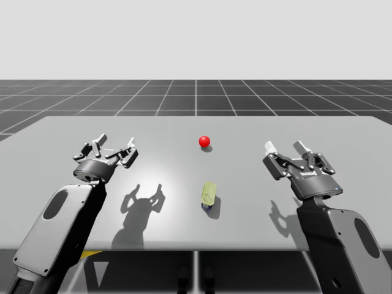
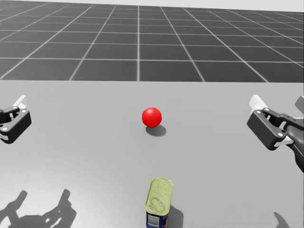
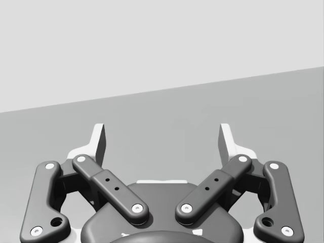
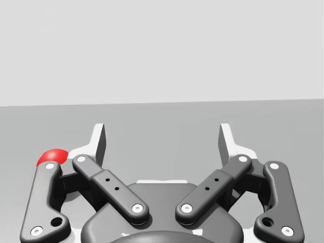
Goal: Watch the red light. When it turns green, pick up the object.
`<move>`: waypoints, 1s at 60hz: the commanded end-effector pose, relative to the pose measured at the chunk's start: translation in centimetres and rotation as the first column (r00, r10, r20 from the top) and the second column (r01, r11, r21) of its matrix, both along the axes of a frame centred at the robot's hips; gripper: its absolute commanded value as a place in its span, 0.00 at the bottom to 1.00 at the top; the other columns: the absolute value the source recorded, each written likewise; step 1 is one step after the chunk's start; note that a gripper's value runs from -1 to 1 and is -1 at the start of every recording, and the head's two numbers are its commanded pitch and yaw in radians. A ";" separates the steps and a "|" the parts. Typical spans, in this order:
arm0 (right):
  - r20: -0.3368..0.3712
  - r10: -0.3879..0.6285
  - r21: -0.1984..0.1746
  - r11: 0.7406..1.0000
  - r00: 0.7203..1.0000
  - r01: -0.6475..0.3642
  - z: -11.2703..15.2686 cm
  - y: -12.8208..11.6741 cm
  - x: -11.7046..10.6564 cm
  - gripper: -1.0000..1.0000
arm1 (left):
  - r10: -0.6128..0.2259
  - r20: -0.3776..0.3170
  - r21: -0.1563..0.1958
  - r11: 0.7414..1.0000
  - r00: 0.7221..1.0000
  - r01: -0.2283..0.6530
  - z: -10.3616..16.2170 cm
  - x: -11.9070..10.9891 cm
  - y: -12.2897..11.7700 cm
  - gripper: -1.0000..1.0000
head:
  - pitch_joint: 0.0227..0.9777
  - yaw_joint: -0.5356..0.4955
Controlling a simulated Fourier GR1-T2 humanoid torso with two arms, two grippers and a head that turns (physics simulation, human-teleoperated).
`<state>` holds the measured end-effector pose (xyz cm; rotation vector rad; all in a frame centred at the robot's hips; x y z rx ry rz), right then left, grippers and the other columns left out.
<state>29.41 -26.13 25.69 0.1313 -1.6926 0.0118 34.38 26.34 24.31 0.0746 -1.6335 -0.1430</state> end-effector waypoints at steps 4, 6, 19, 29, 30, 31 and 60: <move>0.000 0.007 -0.004 1.000 1.000 -0.007 0.0 0.1 0.0 0.00 | 0.000 0.000 0.000 1.000 1.000 0.000 0.0 0.0 0.0 0.00 | 0.59 0.46; 0.000 0.007 -0.004 1.000 1.000 -0.007 0.0 0.1 0.0 0.00 | 0.000 0.000 0.000 1.000 1.000 0.000 0.0 0.0 0.0 0.00 | 0.59 0.46; 0.001 0.006 -0.004 1.000 1.000 -0.006 0.0 0.1 -0.1 0.00 | -0.001 -0.001 0.002 1.000 1.000 0.001 0.0 0.1 0.0 0.00 | 0.59 0.46; 0.001 0.007 -0.005 1.000 1.000 -0.007 0.0 0.1 -0.1 0.00 | -0.002 -0.001 0.002 1.000 1.000 0.002 0.0 0.0 0.0 0.00 | 0.59 0.46; 0.001 0.007 -0.005 1.000 1.000 -0.007 0.0 0.1 -0.1 0.00 | -0.002 -0.001 0.002 1.000 1.000 0.002 0.0 0.0 0.0 0.00 | 0.59 0.46; 0.001 0.007 -0.005 1.000 1.000 -0.007 0.0 0.1 -0.1 0.00 | -0.002 0.000 0.002 1.000 1.000 0.002 0.0 0.0 -0.1 0.00 | 0.59 0.46; 0.004 0.003 0.005 1.000 1.000 -0.003 0.2 0.0 -0.1 0.00 | -0.005 -0.001 0.003 1.000 1.000 0.005 0.0 0.0 -0.1 0.00 | 0.59 0.46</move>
